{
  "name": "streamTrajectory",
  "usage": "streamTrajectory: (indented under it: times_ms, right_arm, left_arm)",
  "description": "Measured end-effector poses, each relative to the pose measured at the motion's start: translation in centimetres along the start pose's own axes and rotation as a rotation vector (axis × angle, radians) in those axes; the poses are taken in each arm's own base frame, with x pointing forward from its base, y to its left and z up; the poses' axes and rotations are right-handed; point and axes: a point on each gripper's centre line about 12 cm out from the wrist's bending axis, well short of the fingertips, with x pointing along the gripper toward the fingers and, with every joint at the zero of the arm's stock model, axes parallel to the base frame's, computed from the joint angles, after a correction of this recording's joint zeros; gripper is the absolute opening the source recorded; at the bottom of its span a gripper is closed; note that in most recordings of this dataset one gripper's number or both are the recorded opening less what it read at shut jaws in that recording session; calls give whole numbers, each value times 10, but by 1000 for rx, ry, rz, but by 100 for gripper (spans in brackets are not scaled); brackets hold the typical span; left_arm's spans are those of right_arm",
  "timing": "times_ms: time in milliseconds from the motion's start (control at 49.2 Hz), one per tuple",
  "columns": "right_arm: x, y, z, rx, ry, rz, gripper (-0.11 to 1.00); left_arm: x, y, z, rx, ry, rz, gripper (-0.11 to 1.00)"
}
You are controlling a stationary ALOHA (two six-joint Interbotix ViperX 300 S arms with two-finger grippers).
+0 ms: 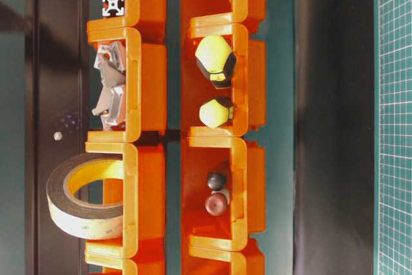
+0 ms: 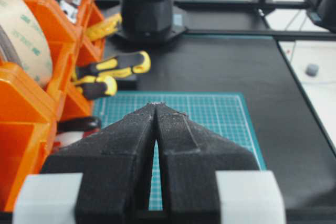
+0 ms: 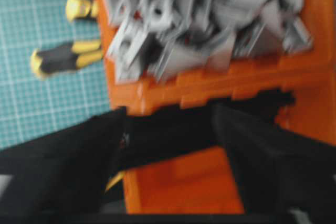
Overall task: Pick corner brachets from container rack with right arm.
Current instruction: 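Move the right gripper over the bin of grey corner brackets, then lower the right gripper into the bin and close on two brackets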
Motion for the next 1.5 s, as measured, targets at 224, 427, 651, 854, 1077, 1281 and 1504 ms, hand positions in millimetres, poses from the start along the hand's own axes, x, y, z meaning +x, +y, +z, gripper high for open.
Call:
streamTrajectory:
  times_ms: [224,427,651,854,1077,1281,1504]
  right_arm:
    - [22,-8,13,-25,41,-78,84]
    - [41,-6,21,-34,56,-80,84]
    - [64,-5,29,-41,68,-79,84]
    - [71,-4,35,-37,42,-78,84]
    - [76,-1,37,-31,40,-54,84]
    - [81,0,37,-33,50,-54,84]
    - [93,2,37,-38,78,-51,83]
  left_arm:
    - [0,0,-4,2,37,1,0]
    - [0,-1,-3,1,29,-4,0]
    - [-1,-2,-3,0,31,-9,0]
    - [0,-2,-4,1,36,-10,0]
    - [0,-2,-4,1,34,-10,0]
    - [0,-2,-4,1,36,-10,0]
    - [0,-2,-4,0,36,-10,0]
